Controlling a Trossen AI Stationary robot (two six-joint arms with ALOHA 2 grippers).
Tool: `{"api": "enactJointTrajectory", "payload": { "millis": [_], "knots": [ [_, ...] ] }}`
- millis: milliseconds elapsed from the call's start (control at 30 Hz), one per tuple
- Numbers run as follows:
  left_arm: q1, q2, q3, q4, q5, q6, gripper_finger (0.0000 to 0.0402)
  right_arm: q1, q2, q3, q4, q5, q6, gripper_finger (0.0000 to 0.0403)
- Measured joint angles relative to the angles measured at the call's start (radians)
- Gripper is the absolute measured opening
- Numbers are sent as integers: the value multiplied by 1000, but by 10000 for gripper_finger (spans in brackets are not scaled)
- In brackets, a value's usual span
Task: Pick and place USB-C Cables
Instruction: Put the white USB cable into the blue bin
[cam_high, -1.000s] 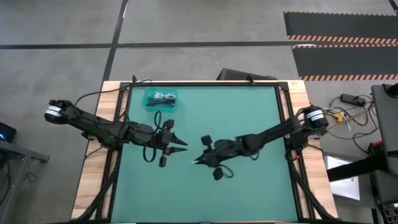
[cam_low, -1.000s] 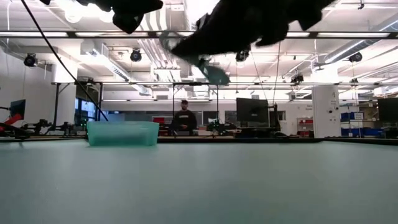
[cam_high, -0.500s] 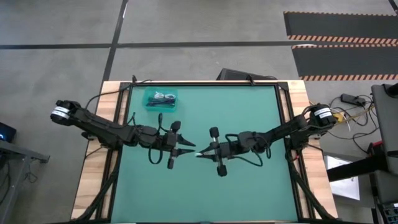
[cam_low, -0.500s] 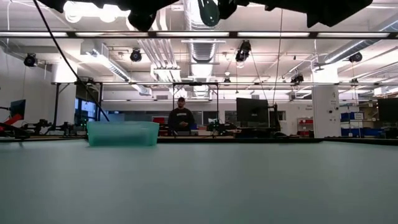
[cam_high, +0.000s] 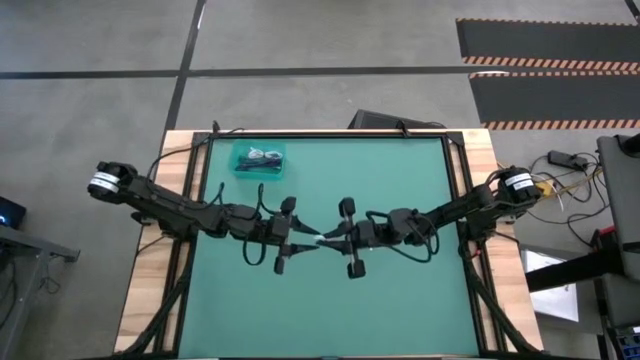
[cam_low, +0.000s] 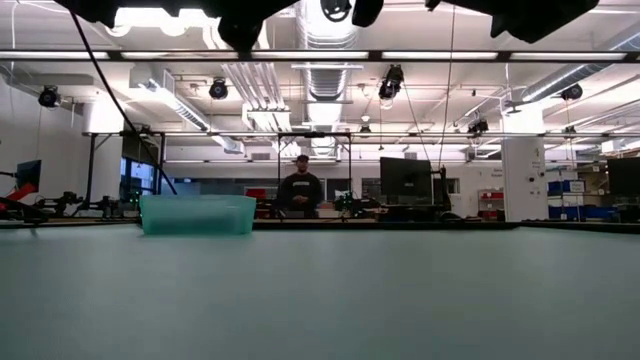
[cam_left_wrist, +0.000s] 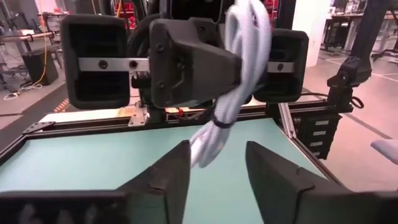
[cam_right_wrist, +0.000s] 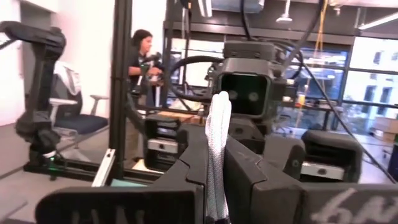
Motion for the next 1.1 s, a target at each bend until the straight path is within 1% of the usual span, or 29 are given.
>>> {"api": "enactJointTrajectory", "payload": {
  "millis": [133, 267, 600, 700, 833, 1100],
  "knots": [
    [0, 0, -1, 20, 0, 2, 169, 0, 0, 0, 0, 29, 4, 18],
    [0, 24, -1, 45, 0, 8, 185, -2, 0, 0, 17, 44, 35, 18],
    [2, 190, 3, 374, 0, 22, 187, -2, 3, 0, 30, 44, 40, 18],
    [2, 216, 3, 414, 0, 35, 186, -2, 3, 0, 28, 44, 39, 18],
    [4, 219, 3, 418, 0, 37, 163, -2, 4, 0, 24, 44, 38, 18],
    [5, 219, 3, 409, -1, 36, 65, -2, 5, 0, 22, 42, 31, 18]
  ]
}}
